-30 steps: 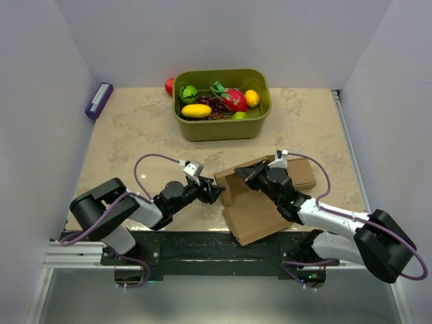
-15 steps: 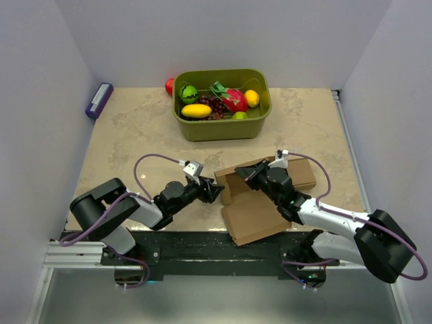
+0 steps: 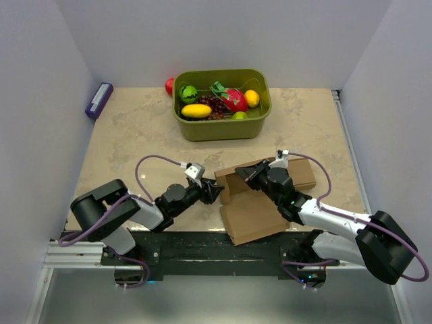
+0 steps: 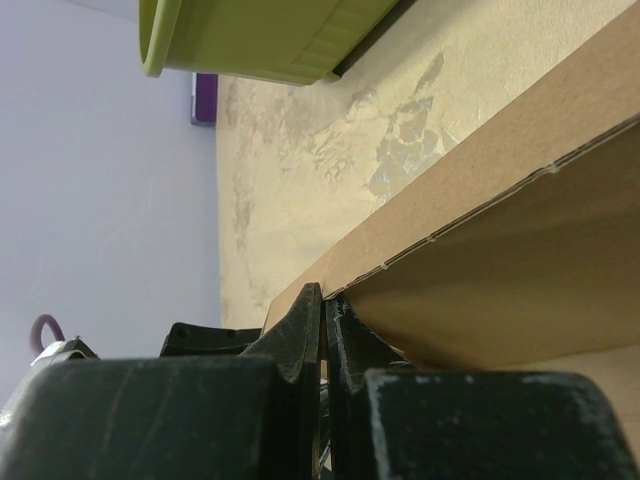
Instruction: Fold the paper box
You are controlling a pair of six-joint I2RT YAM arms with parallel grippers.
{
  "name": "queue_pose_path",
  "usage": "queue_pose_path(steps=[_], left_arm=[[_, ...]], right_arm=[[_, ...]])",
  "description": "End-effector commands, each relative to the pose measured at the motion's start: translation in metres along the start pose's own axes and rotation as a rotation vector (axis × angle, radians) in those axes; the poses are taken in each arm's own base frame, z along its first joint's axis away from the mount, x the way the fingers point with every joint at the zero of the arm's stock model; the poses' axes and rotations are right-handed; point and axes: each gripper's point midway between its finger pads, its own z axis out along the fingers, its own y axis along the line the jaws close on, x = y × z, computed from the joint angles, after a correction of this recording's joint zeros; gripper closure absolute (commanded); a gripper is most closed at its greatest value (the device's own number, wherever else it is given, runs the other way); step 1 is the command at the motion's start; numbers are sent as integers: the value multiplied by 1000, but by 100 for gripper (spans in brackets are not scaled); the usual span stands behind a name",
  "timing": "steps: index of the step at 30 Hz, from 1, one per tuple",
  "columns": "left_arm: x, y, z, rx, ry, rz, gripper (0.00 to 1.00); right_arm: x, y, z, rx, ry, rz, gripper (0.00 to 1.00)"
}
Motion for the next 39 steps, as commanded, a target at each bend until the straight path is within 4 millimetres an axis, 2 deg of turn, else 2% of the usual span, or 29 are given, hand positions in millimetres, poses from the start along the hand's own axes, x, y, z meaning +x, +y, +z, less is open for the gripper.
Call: queue_pose_path(steps=[1, 3, 6, 18, 26, 33, 39], left_arm=[[16, 31, -2, -175, 48, 64, 44], [17, 25, -2, -158, 46, 29, 36], [13, 13, -2, -120, 31, -7, 32], [-5, 2, -15, -115, -42, -56, 27], [0, 6, -16, -140, -30, -54, 23], [3, 2, -7, -153, -14, -41, 21], [7, -8, -3, -156, -2, -34, 18]], right_arm=[[7, 2, -5, -11, 30, -41, 100], [7, 1, -5, -7, 30, -41, 100], [6, 1, -5, -8, 28, -40, 100], [-1, 11, -8, -19, 6, -40, 100], [-1, 14, -8, -34, 7, -23, 100], [-1, 24, -6, -47, -9, -9, 100], [5, 23, -3, -34, -6, -14, 100]])
